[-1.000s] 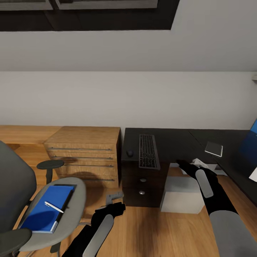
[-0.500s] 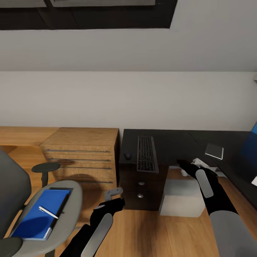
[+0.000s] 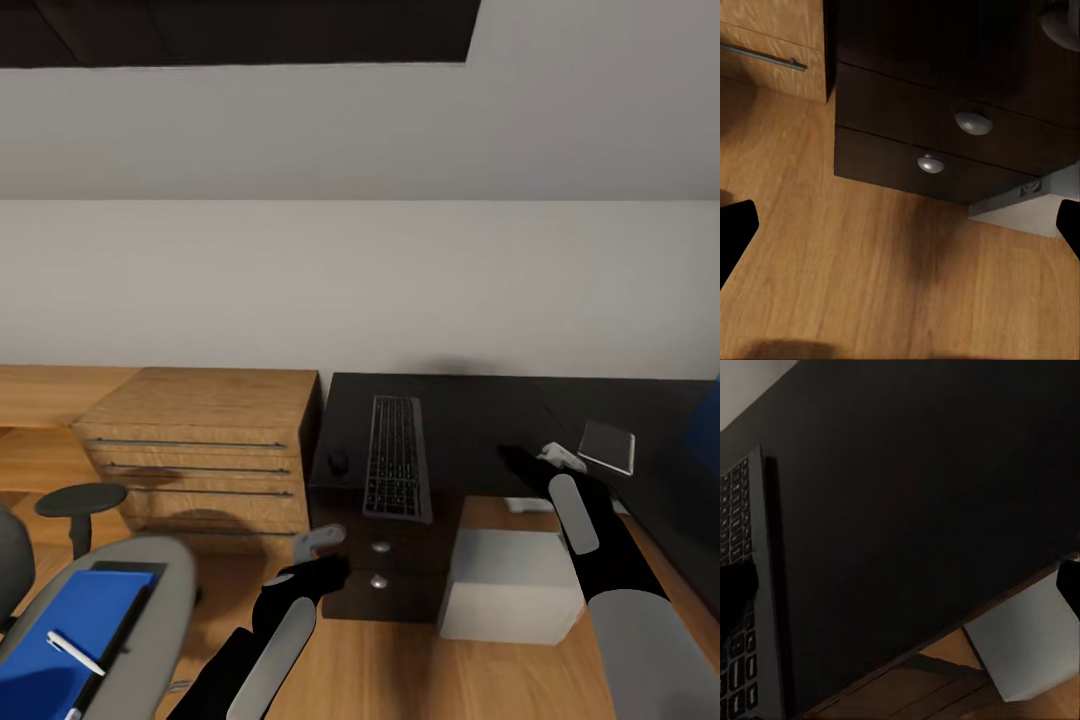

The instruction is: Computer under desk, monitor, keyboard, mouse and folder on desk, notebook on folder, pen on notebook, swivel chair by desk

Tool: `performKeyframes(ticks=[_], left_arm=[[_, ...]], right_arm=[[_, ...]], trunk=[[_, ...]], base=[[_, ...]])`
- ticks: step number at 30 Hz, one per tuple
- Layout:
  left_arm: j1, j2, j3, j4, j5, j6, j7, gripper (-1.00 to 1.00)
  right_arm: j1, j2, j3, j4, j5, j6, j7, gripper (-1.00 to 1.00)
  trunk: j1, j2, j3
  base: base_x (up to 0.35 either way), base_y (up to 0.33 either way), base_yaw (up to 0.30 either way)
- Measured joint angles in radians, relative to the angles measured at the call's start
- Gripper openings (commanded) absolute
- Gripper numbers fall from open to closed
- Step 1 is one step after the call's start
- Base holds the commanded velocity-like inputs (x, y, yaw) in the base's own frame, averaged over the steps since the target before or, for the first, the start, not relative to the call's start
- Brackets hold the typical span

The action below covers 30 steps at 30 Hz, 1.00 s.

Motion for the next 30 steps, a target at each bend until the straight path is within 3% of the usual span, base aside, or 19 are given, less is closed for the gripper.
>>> performKeyframes(ticks=[18,30], left_arm=[[0.000,0.000,0.000,0.000,0.001,0.000,0.000,1.00],[0.000,0.000,-0.001,-0.001,0.000,0.000,0.001,1.00]], right_arm=[[0.001,-0.002,0.000,0.000,0.001,0.000,0.000,1.00],[0.000,-0.002,0.000,0.000,0.001,0.000,0.000,1.00]], trunk=[[0.000,0.000,0.000],[0.001,0.000,0.000]], base=[[0.273,-0.125,0.000],[0.063,-0.039,0.000]])
